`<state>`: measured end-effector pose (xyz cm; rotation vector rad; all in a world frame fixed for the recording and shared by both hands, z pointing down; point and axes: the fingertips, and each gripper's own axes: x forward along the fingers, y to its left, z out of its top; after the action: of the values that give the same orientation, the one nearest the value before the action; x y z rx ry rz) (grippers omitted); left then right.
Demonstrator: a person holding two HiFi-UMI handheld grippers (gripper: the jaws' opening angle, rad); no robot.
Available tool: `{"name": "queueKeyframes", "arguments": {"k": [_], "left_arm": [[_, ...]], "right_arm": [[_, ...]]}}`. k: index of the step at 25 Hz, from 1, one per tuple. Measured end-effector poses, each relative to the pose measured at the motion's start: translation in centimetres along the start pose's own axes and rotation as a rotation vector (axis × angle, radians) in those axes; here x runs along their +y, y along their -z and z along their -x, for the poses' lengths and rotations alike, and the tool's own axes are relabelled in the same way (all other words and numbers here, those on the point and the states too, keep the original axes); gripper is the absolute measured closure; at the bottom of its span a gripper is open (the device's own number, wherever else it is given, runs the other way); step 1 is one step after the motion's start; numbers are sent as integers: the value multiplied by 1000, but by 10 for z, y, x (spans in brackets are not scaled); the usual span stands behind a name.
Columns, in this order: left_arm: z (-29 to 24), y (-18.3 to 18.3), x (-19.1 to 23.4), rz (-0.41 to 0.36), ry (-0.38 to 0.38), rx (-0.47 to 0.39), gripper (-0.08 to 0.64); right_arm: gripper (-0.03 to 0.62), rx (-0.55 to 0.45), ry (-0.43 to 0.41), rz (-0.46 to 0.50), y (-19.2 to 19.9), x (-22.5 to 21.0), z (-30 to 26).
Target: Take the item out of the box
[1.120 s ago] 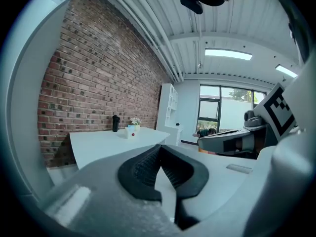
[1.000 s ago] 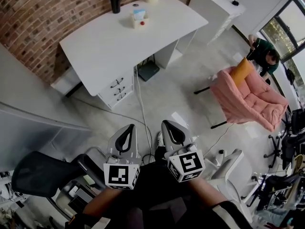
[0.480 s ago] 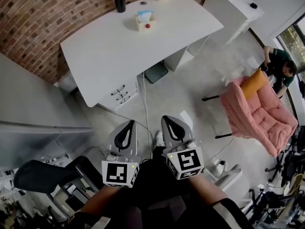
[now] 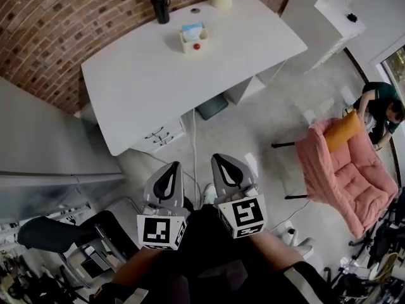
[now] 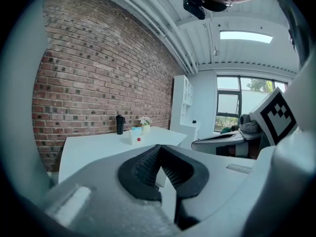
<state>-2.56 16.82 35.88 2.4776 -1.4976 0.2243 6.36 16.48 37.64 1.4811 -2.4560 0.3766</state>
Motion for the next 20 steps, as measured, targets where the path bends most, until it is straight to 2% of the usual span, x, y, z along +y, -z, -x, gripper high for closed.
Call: {"name": "queueKeyframes", "arguments": {"k": [7, 20], "left_arm": [[-33, -8, 24, 16, -10, -5, 558], [-132, -42, 106, -3, 125, -21, 558]], "right_arm": [[591, 28, 0, -7, -2, -15, -35], [591, 23, 129, -26, -51, -46, -139]]}}
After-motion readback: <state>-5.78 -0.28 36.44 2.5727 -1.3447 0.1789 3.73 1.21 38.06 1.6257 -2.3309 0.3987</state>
